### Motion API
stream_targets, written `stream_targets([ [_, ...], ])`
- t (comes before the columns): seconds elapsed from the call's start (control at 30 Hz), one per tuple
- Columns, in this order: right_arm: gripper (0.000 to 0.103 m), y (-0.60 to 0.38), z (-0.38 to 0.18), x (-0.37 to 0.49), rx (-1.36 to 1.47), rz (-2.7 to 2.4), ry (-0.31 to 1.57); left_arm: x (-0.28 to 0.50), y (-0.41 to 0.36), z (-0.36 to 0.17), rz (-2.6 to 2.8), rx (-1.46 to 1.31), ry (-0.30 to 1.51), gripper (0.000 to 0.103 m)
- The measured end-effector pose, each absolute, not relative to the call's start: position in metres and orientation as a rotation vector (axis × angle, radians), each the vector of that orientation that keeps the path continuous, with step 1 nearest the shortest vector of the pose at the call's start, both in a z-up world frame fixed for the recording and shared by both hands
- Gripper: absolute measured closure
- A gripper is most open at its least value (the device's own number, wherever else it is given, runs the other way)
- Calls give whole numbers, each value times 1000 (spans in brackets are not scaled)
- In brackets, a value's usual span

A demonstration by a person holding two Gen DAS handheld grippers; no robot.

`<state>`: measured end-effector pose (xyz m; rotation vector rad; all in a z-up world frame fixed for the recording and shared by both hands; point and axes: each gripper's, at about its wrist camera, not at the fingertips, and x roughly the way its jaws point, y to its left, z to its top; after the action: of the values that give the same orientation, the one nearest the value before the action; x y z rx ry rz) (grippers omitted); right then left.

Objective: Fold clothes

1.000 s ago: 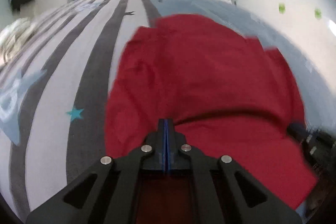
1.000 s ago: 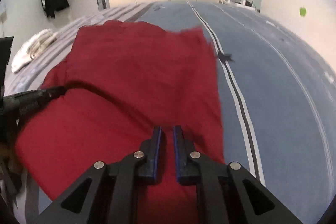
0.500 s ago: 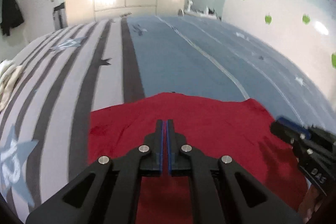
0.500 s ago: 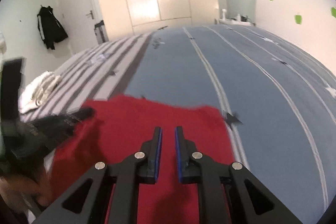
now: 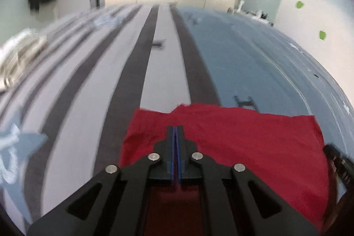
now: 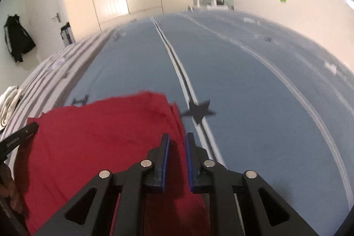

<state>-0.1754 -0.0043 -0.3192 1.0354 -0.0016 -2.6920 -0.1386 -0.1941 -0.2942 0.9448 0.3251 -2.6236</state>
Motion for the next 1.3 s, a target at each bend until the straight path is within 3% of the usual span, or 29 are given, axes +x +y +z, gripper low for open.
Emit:
stream_targets([
  [0.17,88,-31,-295,-149,910,-2520,25,-110,-150,-271,-2829,930,414,101],
  [0.27,88,-47,-304,-136,931,-2462,85,-111,-126,-297,-2816,1082,299,101],
  [0.4,91,-26,-334,-142,1057,-2511,89,-103,-148,-315,-2781,1112,395,101],
  [0.5,90,12,-323,-144,1069,-2635,69,-88,-159,-303,-2690,1029,313,101],
  [0.67,90,44,-312,-125,1075,-2655,68,-41,-175,-275,-2645,960,404,101],
  [0.77,85,42,-297,-94,1012,-2566,24,-17,-154,-268,-2743,974,390,94],
  [0.9,85,5,-296,-59,971,-2387,58,-12,-134,-288,-2756,1095,372,93],
  [0.97,85,-10,-315,-53,1000,-2389,168,-13,-136,-311,-2697,1158,344,93],
  [1.07,91,0,-335,-64,1075,-2421,166,0,-157,-313,-2652,1106,416,94],
  [1.1,101,6,-339,-68,1100,-2431,144,5,-164,-312,-2638,1085,442,94],
  [1.13,102,12,-341,-72,1117,-2445,129,10,-171,-312,-2623,1065,467,94],
  [1.2,102,28,-334,-75,1124,-2481,128,21,-185,-306,-2572,1024,469,86],
  [1.3,97,53,-324,-78,1160,-2525,123,32,-204,-309,-2503,1053,499,85],
])
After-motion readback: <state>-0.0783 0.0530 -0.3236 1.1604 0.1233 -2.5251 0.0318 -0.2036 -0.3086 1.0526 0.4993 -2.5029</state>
